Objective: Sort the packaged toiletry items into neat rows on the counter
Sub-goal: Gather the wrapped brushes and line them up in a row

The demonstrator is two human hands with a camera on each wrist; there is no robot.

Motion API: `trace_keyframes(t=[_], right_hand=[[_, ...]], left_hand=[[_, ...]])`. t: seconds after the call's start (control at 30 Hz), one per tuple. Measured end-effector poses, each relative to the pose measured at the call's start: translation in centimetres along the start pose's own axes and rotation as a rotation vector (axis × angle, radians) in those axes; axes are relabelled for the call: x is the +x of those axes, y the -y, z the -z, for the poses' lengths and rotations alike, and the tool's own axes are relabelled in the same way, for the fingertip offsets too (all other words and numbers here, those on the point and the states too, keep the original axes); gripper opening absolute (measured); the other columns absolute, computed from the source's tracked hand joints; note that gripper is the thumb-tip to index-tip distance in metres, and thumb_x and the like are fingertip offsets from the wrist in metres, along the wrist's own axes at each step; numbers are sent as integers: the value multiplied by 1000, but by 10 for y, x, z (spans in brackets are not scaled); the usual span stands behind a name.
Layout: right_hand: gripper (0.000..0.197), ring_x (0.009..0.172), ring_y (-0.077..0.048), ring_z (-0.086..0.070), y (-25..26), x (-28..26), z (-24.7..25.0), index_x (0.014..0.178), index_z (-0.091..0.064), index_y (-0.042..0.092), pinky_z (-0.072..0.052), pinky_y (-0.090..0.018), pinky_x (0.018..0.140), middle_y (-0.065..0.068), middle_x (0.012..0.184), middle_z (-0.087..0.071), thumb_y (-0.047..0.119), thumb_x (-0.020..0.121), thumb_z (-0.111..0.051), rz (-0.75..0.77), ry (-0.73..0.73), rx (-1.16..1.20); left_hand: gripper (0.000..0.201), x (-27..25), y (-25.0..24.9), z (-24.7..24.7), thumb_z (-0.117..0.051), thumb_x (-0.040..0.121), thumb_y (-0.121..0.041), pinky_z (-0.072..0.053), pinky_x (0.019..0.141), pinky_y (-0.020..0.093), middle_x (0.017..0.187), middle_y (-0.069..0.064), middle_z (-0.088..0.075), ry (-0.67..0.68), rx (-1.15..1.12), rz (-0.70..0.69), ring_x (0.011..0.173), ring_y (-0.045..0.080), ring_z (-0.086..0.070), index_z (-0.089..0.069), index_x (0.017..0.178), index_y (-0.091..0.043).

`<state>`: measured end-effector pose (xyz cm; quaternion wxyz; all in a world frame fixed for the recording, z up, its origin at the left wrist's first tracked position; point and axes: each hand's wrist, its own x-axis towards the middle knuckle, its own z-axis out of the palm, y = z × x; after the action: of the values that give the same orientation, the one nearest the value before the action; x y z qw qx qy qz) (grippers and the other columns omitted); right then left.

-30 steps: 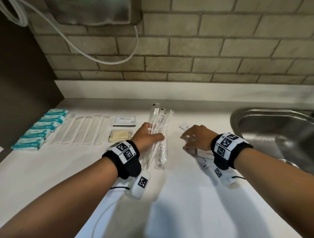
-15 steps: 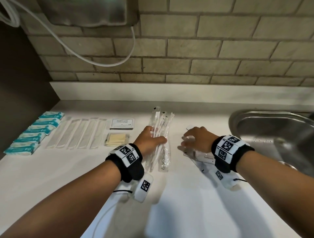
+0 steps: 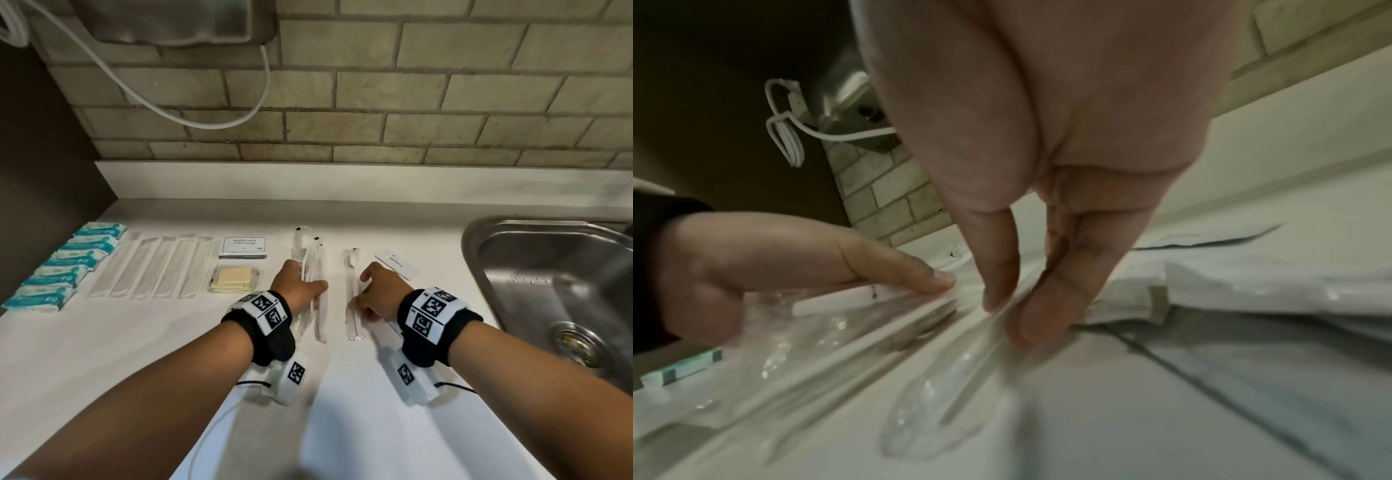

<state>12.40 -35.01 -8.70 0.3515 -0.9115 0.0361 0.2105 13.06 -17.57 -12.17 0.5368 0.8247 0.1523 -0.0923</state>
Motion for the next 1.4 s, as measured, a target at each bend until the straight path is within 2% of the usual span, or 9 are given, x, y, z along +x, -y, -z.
trace_keyframes(t=[0.1, 0.2, 0.33, 0.53, 0.67, 0.87, 1.03, 1.23, 1.4], right_hand=[[35, 67, -27, -64, 2, -1, 2, 113, -49, 13, -57, -36, 70, -14, 90, -72, 16, 83, -67, 15, -28, -110], [40, 85, -23, -62, 6, -5, 7, 117, -54, 13, -51, -30, 74, -10, 105, -68, 25, 83, -70, 24, -34, -264], [39, 101, -24, -63, 12, -8, 9, 122, -54, 13, -49, -27, 75, -6, 114, -62, 22, 86, -66, 83, -75, -318], [43, 117, -23, -54, 29, -7, -9, 132, -54, 18, -45, -31, 94, -6, 132, -53, 29, 91, -59, 381, 9, -472], [50, 125, -24, -45, 33, -6, -22, 132, -54, 22, -43, -38, 101, -2, 135, -49, 41, 87, -63, 381, 35, -583], [45, 122, -25, -45, 38, -8, -12, 130, -57, 18, -45, -38, 98, -7, 129, -52, 31, 87, -62, 378, 13, -628], [45, 107, -22, -60, 53, -8, -8, 135, -49, 12, -45, -29, 88, -8, 122, -65, 37, 98, -49, 398, 21, -345], [38, 65, -13, -57, 64, -5, -16, 126, -47, 10, -41, -21, 57, 0, 82, -63, 19, 92, -59, 313, -2, -36], [35, 67, -18, -57, 60, -3, -20, 121, -47, 9, -46, -28, 68, -8, 93, -65, 15, 90, -61, 249, -37, -11]], left_hand=[[65, -1, -4, -1, -73, 50, -47, -58, 78, 45, 89, 12, -70, 17, 56, -1, 80, 31, -70, -50, 102, -16], [51, -7, -10, -2, -76, 61, -37, -58, 78, 40, 79, 11, -71, 37, 97, -9, 70, 25, -70, -52, 100, -14], [70, -1, -8, -4, -76, 46, -52, -58, 79, 44, 88, 11, -71, 21, 132, -16, 78, 30, -71, -50, 100, -16], [59, -3, -6, 12, -70, 79, -46, -46, 72, 31, 105, 6, -62, -77, 247, -27, 94, 27, -63, -44, 117, -10], [30, -9, -4, 23, -60, 85, -30, -40, 64, 30, 90, 3, -57, -114, 233, -51, 80, 24, -55, -49, 102, -8], [21, -15, 2, 31, -61, 81, -16, -33, 47, 23, 65, -2, -44, -122, 147, -117, 54, 13, -43, -42, 73, -14], [20, -24, -8, 30, -65, 87, -13, -52, 51, 24, 86, 8, -65, -84, -150, -118, 64, 18, -64, -53, 103, -11], [15, -28, -12, 30, -63, 91, -10, -59, 77, 48, 87, 11, -65, -35, -399, -62, 73, 21, -68, -49, 95, -13], [28, -27, -4, 36, -71, 78, -34, -55, 87, 50, 82, 5, -65, -140, -283, -71, 78, 27, -67, -56, 90, -13]])
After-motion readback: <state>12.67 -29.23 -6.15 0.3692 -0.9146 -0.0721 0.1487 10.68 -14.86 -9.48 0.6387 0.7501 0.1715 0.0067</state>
